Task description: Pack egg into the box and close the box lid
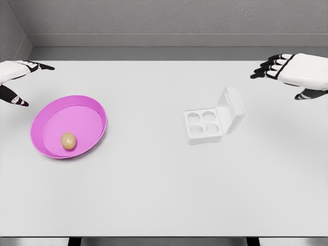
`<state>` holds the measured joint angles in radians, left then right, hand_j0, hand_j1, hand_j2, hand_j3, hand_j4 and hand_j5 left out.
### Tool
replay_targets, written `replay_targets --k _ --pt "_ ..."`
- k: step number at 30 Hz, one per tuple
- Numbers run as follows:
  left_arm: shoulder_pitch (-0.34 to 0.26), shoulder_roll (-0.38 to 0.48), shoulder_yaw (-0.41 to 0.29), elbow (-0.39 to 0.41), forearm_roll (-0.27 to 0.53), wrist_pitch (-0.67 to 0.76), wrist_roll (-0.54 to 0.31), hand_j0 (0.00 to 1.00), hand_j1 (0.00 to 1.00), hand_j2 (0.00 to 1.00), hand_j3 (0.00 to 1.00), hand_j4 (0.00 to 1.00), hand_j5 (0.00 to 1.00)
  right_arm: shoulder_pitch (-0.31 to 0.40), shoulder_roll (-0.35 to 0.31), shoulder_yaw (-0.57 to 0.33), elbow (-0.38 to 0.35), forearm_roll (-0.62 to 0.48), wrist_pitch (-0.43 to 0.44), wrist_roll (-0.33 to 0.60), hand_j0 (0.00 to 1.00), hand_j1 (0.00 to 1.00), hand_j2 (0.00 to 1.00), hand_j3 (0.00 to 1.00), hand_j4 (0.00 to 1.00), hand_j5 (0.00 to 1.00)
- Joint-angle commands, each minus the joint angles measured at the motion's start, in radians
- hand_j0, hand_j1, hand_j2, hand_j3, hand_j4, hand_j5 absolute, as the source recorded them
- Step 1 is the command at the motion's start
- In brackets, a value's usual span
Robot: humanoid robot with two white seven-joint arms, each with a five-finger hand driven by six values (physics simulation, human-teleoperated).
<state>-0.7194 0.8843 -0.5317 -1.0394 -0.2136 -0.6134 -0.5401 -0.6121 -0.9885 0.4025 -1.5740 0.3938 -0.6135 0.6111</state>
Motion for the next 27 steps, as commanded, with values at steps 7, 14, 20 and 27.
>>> replay_targets --k 7,14,20,27 --pt "-0.041 0.004 -0.152 -0.016 0.007 0.003 0.0 1.0 1.0 1.0 1.0 1.0 1.0 0.005 0.001 -0.014 0.049 -0.009 0.003 0.0 1.0 1.0 1.0 1.0 1.0 1.0" --pt "-0.078 0.09 -0.3 -0.255 -0.016 0.003 -0.037 1.0 1.0 1.0 1.0 1.0 1.0 0.015 0.002 0.09 0.167 0.016 0.003 0.0 1.0 1.0 1.0 1.0 1.0 1.0" --pt "-0.041 0.105 -0.301 -0.291 -0.029 0.003 -0.071 1.0 1.0 1.0 1.0 1.0 1.0 0.018 0.002 0.131 0.167 0.036 0.003 0.0 1.0 1.0 1.0 1.0 1.0 1.0" --pt "-0.012 0.1 -0.335 -0.381 -0.066 0.003 -0.071 0.92 0.92 0.92 0.92 0.92 0.92 0.017 0.002 0.148 0.166 0.036 0.003 0.0 1.0 1.0 1.0 1.0 1.0 1.0"
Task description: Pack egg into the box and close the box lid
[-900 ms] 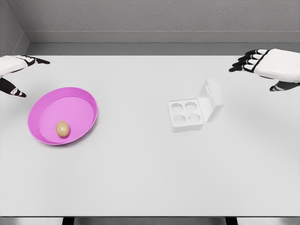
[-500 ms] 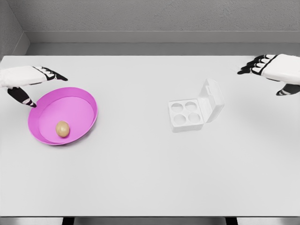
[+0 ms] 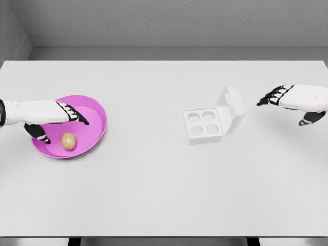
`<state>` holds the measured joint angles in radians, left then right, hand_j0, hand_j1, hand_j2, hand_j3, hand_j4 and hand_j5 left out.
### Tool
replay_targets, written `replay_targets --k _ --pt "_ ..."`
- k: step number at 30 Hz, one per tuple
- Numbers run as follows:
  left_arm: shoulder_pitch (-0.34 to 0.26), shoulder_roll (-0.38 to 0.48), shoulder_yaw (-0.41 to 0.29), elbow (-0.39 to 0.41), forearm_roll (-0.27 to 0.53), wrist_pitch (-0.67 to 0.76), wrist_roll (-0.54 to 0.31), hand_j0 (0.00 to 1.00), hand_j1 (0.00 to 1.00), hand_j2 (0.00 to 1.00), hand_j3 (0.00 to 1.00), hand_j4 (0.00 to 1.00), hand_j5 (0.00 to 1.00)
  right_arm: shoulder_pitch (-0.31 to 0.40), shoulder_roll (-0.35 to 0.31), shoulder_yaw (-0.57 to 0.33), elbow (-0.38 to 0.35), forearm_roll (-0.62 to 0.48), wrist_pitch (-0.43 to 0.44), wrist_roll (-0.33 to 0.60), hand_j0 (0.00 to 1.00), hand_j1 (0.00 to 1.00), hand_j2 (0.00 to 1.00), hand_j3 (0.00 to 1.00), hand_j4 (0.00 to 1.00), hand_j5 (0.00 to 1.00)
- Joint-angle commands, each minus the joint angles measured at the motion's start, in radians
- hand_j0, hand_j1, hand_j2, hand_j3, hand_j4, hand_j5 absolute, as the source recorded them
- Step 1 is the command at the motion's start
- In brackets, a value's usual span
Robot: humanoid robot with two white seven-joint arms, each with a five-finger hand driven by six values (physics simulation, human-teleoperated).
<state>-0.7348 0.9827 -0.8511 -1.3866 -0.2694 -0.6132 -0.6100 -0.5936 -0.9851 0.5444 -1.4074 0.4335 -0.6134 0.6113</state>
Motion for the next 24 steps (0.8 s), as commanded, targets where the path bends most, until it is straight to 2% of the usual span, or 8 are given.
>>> replay_targets --k 1,3,9,12,24 --pt "0.0 -0.002 -0.016 -0.029 -0.014 0.002 -0.001 0.88 0.88 0.88 0.88 0.88 0.88 0.0 -0.001 0.014 0.001 -0.004 0.003 0.0 1.0 1.0 1.0 1.0 1.0 1.0" --pt "0.0 -0.003 -0.016 -0.028 -0.016 0.002 -0.001 0.82 0.82 0.82 0.82 0.82 0.82 -0.002 -0.001 0.039 0.001 -0.004 0.003 0.0 1.0 1.0 1.0 1.0 1.0 1.0" --pt "0.005 0.008 -0.022 -0.032 -0.014 0.002 -0.001 0.82 0.82 0.82 0.82 0.82 0.82 0.0 -0.001 0.04 0.002 -0.004 0.003 0.0 1.0 1.0 1.0 1.0 1.0 1.0" --pt "0.005 0.008 -0.034 -0.031 -0.019 0.002 -0.001 0.82 0.82 0.82 0.82 0.82 0.82 0.0 -0.001 0.04 0.036 -0.004 0.003 0.0 1.0 1.0 1.0 1.0 1.0 1.0" --pt "0.011 0.007 -0.043 -0.019 -0.044 0.002 -0.001 0.82 0.82 0.82 0.82 0.82 0.82 -0.012 0.026 0.052 0.036 -0.001 0.003 0.0 1.0 1.0 1.0 1.0 1.0 1.0"
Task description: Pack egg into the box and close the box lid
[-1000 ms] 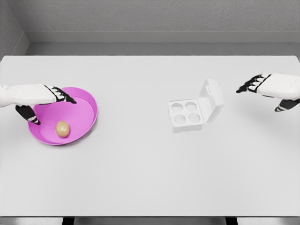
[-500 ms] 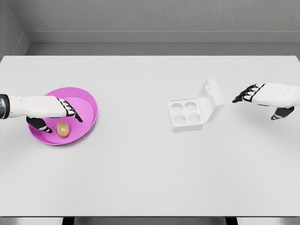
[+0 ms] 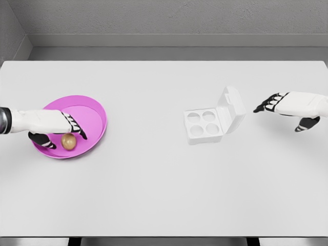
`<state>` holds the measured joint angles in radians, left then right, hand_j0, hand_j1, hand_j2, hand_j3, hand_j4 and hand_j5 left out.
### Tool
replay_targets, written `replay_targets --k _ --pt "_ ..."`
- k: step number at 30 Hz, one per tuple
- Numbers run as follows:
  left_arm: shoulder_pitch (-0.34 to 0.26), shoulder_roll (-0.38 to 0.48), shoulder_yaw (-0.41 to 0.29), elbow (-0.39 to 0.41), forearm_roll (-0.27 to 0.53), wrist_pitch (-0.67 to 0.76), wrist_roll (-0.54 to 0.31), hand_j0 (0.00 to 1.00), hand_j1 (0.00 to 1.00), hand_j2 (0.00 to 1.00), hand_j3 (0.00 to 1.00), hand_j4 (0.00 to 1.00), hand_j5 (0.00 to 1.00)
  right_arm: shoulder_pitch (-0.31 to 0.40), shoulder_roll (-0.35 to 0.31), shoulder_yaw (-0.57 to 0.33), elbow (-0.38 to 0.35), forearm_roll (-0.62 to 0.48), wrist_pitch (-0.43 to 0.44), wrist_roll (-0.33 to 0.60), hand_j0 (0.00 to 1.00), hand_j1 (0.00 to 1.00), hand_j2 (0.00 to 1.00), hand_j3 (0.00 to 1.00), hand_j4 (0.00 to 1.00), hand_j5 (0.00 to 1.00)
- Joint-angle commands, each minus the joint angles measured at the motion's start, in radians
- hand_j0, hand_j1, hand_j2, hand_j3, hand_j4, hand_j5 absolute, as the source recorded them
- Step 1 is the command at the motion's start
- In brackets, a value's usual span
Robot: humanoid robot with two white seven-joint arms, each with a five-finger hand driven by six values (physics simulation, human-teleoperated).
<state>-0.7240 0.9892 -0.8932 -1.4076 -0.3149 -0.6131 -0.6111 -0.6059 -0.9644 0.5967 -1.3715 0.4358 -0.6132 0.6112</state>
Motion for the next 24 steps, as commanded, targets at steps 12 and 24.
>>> replay_targets --k 12,24 --pt "0.0 -0.006 -0.004 0.012 -0.016 0.002 0.0 0.74 0.74 0.74 0.74 0.74 0.74 -0.017 0.019 0.008 -0.001 0.006 0.002 0.0 1.0 1.0 1.0 1.0 1.0 1.0" --pt "0.0 -0.01 -0.006 0.015 -0.019 0.002 0.0 0.72 0.72 0.72 0.72 0.72 0.72 -0.018 0.015 0.008 -0.003 0.009 0.002 0.0 1.0 1.0 1.0 1.0 1.0 1.0"
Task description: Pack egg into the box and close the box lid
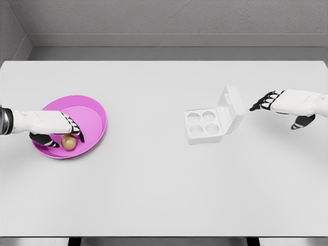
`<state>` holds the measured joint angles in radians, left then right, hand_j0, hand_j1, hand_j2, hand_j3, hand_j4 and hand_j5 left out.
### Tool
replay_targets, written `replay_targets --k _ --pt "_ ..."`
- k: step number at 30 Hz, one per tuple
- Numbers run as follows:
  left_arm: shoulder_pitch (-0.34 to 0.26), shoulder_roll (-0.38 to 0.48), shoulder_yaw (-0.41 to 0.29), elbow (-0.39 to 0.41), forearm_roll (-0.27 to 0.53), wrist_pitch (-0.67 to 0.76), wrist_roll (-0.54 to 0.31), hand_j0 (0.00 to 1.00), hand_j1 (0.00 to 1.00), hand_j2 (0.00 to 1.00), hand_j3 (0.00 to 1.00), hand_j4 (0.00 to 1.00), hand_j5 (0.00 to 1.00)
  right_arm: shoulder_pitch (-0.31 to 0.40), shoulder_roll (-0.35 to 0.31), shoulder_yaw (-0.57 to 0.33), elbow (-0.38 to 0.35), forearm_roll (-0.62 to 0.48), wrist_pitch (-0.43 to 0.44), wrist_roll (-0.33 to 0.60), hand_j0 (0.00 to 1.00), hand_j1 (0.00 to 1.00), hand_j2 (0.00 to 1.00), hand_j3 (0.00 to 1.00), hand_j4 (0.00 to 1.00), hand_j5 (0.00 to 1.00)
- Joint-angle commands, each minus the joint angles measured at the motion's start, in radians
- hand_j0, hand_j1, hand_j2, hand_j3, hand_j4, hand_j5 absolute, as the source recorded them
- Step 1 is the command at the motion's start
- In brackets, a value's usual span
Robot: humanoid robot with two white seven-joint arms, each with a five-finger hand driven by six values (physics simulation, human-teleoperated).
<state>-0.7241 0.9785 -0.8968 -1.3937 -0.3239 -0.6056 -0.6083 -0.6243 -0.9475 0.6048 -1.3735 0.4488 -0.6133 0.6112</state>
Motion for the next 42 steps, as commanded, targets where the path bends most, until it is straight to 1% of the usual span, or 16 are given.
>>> replay_targets --k 1,2,5,12,14,17,26,27,28,30,35,37,42 --pt "0.0 0.0 -0.002 0.001 -0.011 -0.005 -0.003 0.7 0.7 0.7 0.7 0.7 0.7 0.0 -0.002 0.0 -0.001 -0.004 0.002 0.0 1.0 1.0 1.0 1.0 1.0 1.0" --pt "0.0 0.0 -0.002 0.001 -0.011 -0.005 -0.003 0.66 0.66 0.66 0.66 0.66 0.66 0.0 -0.004 0.0 -0.001 -0.004 0.002 0.0 1.0 1.0 1.0 1.0 1.0 1.0" --pt "0.0 0.0 -0.008 0.001 -0.011 -0.005 -0.003 0.61 0.61 0.61 0.61 0.61 0.61 0.0 -0.004 0.001 -0.001 -0.004 0.002 0.0 1.0 1.0 1.0 1.0 1.0 1.0" --pt "0.0 0.0 -0.016 -0.001 -0.011 -0.005 -0.003 0.51 0.51 0.51 0.51 0.51 0.51 0.002 -0.007 0.001 -0.004 -0.004 0.002 0.0 1.0 1.0 1.0 1.0 1.0 1.0" --pt "0.0 0.0 -0.016 -0.001 -0.011 -0.005 -0.003 0.45 0.45 0.45 0.45 0.45 0.45 0.0 -0.007 0.001 -0.004 -0.004 0.002 0.0 1.0 1.0 1.0 1.0 1.0 1.0" --pt "-0.002 -0.001 -0.016 -0.001 -0.009 -0.005 -0.003 0.4 0.4 0.4 0.4 0.4 0.4 0.002 -0.008 0.001 -0.006 -0.004 0.002 0.0 1.0 1.0 1.0 1.0 1.0 1.0" --pt "-0.017 -0.003 -0.002 -0.007 0.0 -0.005 -0.003 0.38 0.38 0.38 0.38 0.38 0.38 0.002 -0.008 0.001 -0.006 -0.004 0.002 0.0 1.0 1.0 1.0 1.0 1.0 1.0" --pt "-0.02 -0.003 -0.001 -0.007 0.002 -0.005 -0.003 0.36 0.36 0.36 0.36 0.36 0.36 0.002 -0.008 0.001 -0.006 -0.004 0.002 0.0 1.0 1.0 1.0 1.0 1.0 1.0" --pt "-0.031 -0.003 -0.001 -0.007 0.002 -0.005 -0.003 0.35 0.35 0.35 0.35 0.35 0.35 0.002 -0.008 0.001 -0.006 -0.004 0.002 0.0 1.0 1.0 1.0 1.0 1.0 1.0" --pt "-0.032 -0.003 -0.002 -0.005 0.002 -0.005 -0.003 0.33 0.33 0.33 0.33 0.33 0.33 0.002 -0.008 0.001 -0.007 -0.004 0.002 0.0 1.0 1.0 1.0 1.0 1.0 1.0" --pt "-0.049 -0.047 -0.001 0.001 0.003 -0.005 -0.003 0.33 0.33 0.33 0.33 0.33 0.33 0.002 -0.008 0.001 -0.007 -0.004 0.002 0.0 1.0 1.0 1.0 1.0 1.0 1.0" --pt "-0.061 -0.055 -0.001 0.001 0.022 -0.005 -0.003 0.33 0.33 0.33 0.33 0.33 0.33 0.002 -0.008 0.001 -0.007 -0.005 0.002 0.0 1.0 1.0 1.0 1.0 1.0 1.0" --pt "-0.071 -0.087 -0.002 -0.002 0.083 -0.005 -0.002 0.32 0.32 0.32 0.32 0.32 0.32 0.002 -0.011 0.001 -0.009 -0.006 0.002 0.0 1.0 1.0 1.0 1.0 1.0 1.0"
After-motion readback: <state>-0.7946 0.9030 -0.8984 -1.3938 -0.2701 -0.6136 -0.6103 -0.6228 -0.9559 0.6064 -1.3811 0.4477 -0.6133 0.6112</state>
